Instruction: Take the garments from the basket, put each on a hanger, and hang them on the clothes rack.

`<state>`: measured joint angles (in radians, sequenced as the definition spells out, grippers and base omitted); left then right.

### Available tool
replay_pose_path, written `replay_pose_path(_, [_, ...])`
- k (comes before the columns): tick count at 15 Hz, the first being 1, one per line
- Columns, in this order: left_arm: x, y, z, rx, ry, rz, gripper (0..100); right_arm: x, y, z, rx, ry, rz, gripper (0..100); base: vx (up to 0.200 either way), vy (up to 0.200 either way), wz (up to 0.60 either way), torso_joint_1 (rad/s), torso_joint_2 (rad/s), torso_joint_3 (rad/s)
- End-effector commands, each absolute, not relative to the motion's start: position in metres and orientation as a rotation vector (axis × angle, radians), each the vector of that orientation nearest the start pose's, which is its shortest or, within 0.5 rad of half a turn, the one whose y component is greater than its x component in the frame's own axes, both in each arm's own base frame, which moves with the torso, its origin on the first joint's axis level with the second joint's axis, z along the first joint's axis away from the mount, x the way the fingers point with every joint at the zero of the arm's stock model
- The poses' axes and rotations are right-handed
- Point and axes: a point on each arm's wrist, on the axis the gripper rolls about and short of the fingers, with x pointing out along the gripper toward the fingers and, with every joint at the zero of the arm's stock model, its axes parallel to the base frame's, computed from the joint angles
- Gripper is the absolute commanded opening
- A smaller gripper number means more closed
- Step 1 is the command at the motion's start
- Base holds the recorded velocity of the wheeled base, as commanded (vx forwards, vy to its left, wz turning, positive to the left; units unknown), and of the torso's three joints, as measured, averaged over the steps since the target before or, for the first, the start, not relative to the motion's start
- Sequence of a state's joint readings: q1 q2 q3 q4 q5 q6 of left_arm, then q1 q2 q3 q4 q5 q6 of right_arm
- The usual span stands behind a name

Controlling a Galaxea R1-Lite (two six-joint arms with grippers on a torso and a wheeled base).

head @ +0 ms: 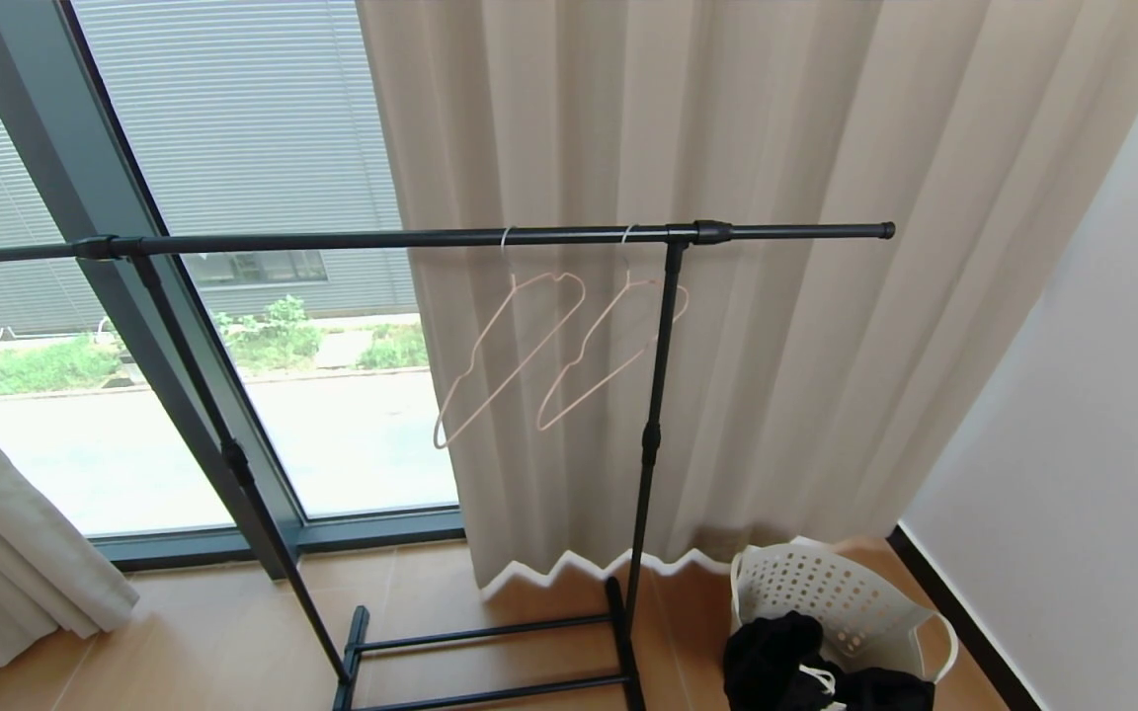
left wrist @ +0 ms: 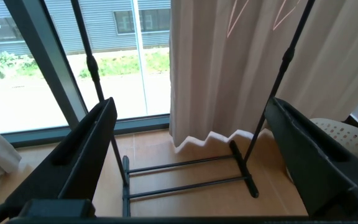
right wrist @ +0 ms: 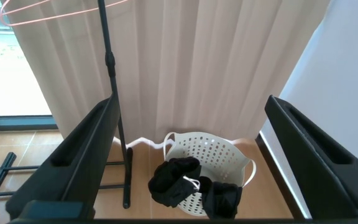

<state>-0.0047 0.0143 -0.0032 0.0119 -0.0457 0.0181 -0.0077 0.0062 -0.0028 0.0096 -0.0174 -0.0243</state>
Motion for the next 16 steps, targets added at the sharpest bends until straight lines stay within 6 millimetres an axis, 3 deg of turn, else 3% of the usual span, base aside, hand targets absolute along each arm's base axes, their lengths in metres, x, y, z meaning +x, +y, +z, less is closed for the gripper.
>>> replay_pose_path(1, [-0.0219,-0.0009,0.0754,0.016,0.024,-0.051,100,-0.0226,-0.0002,0.0755,-0.025,0.013,-0.024,100,0.000,0.000,0.00,0.000,0.00,0.000])
replay_pose_path(6, [-0.0219,-0.0009,0.0754,0.015,0.024,-0.051,100,-0.0225,-0.0002,0.0754,-0.026,0.016,-0.023,100,0.000,0.000,0.00,-0.019,0.03,0.024])
replay_pose_path(16, [-0.0219,-0.0010,0.0754,0.016,0.024,-0.052,100,-0.0226,-0.0001,0.0755,-0.025,0.012,-0.018,100,0.000,0.000,0.00,-0.149,0.34,0.184])
